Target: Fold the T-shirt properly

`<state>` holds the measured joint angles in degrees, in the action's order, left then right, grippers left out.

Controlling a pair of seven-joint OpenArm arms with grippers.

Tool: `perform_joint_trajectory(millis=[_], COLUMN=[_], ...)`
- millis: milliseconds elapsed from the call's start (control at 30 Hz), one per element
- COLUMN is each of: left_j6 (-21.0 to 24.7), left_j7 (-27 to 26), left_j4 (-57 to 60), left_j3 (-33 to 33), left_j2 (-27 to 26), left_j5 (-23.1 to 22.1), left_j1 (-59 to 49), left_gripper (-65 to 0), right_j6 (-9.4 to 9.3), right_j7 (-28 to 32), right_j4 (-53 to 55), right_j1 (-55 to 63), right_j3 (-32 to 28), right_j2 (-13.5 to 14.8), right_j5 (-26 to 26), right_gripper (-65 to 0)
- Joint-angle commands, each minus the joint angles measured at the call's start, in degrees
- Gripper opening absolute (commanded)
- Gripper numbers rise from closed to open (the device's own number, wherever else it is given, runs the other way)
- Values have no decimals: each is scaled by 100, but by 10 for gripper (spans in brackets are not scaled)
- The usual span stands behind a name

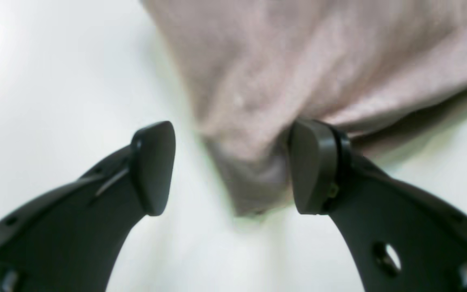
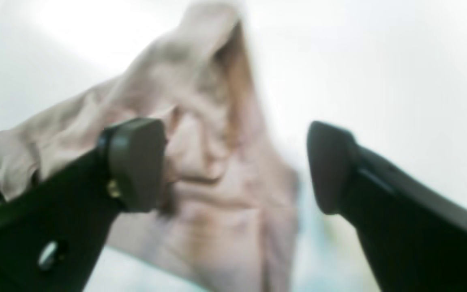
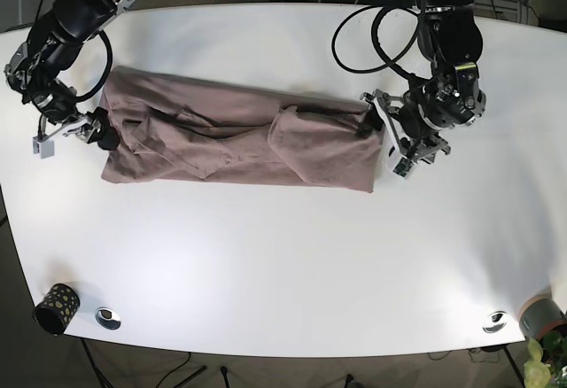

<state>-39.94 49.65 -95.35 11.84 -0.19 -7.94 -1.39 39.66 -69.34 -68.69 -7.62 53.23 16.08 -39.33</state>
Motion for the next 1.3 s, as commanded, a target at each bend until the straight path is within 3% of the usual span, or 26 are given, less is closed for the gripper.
perform_joint_trajectory(millis=[0, 200, 400, 700, 1000, 1100, 1267], left_j6=[-6, -6, -6, -6, -6, -6, -6], left_j7=[-55, 209, 209, 209, 209, 209, 200], left_j4=[-474, -773, -755, -746, -544, -491, -403], left_j3=[52, 69, 78, 87, 87, 87, 87], left_j2=[58, 128, 128, 120, 102, 93, 102], left_j5=[-89, -89, -80, -80, -80, -80, -80], left_j1=[90, 108, 64, 55, 55, 55, 82], left_gripper=[-242, -242, -242, -242, -242, -242, -242], right_j6=[34, 34, 34, 34, 34, 34, 34], right_j7=[90, 90, 90, 125, 125, 125, 108], right_j4=[-98, -98, -134, -353, -749, -644, -151], right_j1=[-51, -8, 116, 116, 107, 116, 142], right_j3=[17, -18, -633, -651, -466, -123, -53], right_j2=[76, -82, -117, -223, 217, 261, 313], right_j5=[-194, -194, -221, -194, -229, -194, -212], right_gripper=[-103, -103, -103, -103, -103, -101, -101])
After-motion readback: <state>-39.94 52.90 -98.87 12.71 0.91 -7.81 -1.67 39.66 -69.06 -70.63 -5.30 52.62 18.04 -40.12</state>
